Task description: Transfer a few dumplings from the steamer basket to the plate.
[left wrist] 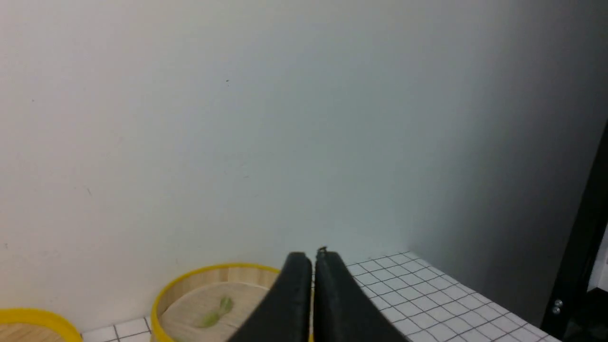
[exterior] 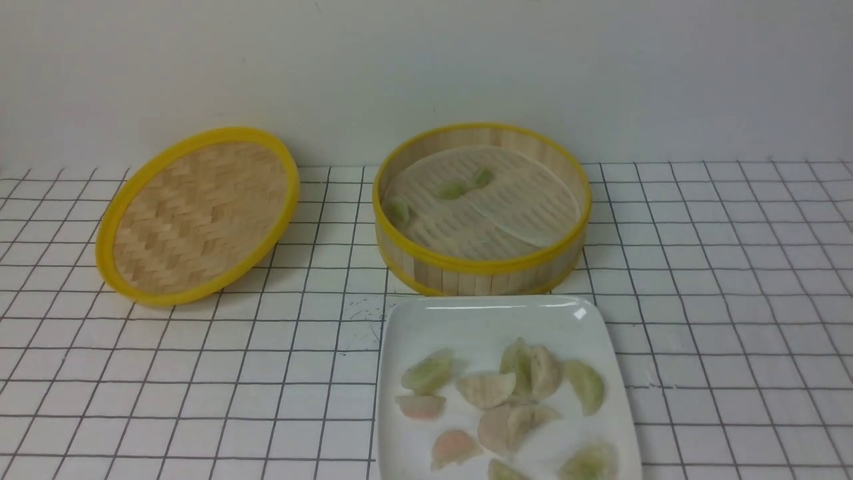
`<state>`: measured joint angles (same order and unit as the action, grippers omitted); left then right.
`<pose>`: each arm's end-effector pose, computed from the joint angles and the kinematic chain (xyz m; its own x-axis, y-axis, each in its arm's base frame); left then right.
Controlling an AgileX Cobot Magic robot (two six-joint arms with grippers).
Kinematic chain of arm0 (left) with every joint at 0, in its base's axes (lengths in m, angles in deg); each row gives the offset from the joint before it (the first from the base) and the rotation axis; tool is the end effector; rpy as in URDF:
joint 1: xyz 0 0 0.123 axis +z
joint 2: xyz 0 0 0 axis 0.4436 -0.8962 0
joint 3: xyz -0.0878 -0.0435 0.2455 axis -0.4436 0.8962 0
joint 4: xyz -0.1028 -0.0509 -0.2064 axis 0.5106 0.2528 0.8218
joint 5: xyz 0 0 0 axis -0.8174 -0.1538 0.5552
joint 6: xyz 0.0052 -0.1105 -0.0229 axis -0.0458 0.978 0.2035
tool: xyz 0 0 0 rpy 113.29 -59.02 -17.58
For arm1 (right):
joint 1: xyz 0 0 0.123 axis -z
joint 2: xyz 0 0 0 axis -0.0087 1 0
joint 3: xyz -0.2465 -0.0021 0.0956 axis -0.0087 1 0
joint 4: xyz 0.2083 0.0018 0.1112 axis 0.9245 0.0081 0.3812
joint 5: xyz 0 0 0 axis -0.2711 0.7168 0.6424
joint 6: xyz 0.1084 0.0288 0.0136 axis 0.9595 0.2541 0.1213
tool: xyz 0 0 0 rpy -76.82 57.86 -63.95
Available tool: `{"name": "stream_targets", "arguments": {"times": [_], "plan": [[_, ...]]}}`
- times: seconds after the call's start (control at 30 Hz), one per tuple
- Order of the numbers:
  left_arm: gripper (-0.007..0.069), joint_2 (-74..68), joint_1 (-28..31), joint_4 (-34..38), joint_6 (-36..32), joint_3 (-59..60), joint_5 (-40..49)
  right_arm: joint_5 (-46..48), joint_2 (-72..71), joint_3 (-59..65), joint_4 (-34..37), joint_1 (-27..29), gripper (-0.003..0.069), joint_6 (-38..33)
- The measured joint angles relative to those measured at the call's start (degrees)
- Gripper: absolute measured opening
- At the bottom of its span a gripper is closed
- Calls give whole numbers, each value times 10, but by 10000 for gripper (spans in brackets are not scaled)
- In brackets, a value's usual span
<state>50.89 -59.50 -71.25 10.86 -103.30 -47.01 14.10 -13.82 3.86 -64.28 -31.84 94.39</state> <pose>0.0415 -0.0318 0.3564 0.0312 -0.2401 -0.9702 0.5908 0.7874 -0.1759 0.0411 -0.0005 0.3009 -0.0467 0.0865 -0.9952 -0.3544 0.9300 0.0975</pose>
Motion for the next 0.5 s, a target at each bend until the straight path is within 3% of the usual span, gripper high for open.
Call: {"name": "stream_targets", "arguments": {"times": [0.33, 0.5], "plan": [[-6, 42, 0, -2, 2, 95, -9, 0, 0, 0, 0, 0, -15, 1], [-6, 42, 0, -58, -18, 126, -10, 0, 0, 0, -1, 0, -15, 1]]}}
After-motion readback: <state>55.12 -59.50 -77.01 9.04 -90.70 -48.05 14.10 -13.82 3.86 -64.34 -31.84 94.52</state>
